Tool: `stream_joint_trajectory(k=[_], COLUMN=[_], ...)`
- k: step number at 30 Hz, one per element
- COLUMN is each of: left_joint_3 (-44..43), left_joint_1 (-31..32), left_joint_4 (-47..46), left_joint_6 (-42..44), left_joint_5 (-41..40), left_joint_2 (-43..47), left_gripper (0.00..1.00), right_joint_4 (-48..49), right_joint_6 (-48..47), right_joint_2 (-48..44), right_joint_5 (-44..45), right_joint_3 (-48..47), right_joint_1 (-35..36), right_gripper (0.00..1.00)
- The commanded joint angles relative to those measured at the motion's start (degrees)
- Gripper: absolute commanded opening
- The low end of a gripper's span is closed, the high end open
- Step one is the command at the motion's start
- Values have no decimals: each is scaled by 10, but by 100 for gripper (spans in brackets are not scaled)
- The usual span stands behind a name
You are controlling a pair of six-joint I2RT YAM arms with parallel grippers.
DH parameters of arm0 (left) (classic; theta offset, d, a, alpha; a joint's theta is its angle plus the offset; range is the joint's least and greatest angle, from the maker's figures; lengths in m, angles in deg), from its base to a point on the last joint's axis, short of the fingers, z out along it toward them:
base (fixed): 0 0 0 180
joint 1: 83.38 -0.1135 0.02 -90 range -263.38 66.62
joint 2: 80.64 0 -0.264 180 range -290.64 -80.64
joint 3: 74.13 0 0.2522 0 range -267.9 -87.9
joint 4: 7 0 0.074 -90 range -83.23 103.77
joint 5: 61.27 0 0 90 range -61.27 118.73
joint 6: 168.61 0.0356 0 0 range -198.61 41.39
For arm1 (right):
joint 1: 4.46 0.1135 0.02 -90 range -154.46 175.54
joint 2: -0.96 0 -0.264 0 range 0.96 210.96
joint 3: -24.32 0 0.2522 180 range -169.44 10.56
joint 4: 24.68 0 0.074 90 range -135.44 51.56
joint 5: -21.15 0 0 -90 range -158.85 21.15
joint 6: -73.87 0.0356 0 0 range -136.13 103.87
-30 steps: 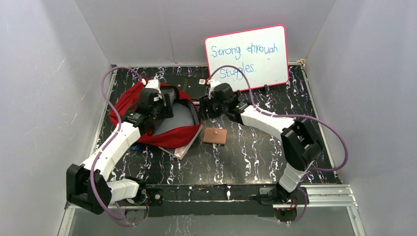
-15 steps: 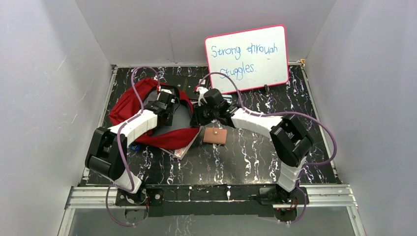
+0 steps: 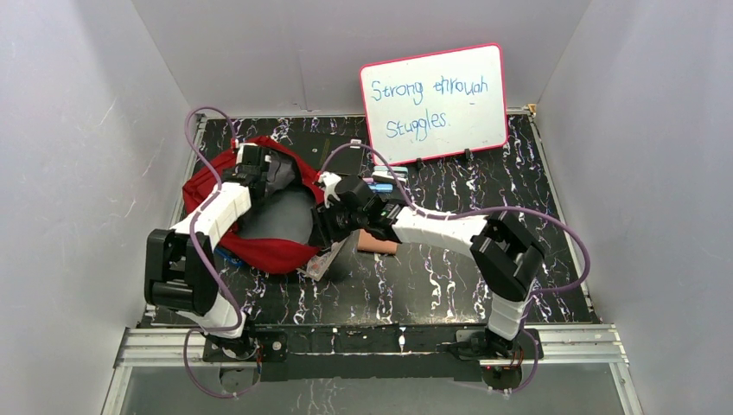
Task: Pack the student bag
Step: Adjust the student bag at the center of the board, then pick up the book from the center of the board.
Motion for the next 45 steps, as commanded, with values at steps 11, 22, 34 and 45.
stream_joint_trajectory(k=[11,22,34,45], left_joint_3=[-50,-179,-396,-529], left_joint_1=[3,2,-41,-70], left_joint_4=[18,-137,-169,-142], left_joint_6=[-57,-93,-75,-43], left_joint_5=[110,325,395,487], left_joint_2=[229,43,-275,-433], left_gripper=[62,64,66,69], right_joint_4=[-81,-90,-56,-95], right_joint_6=[-37,7,33,54], right_joint_2=[-99,40,179,269], right_joint_5=[268,197,214,256], right_joint_3=[-26,-159,-271,-364], right_joint_1=[-121,-191,-205,-218], right_gripper=[68,71,70,70])
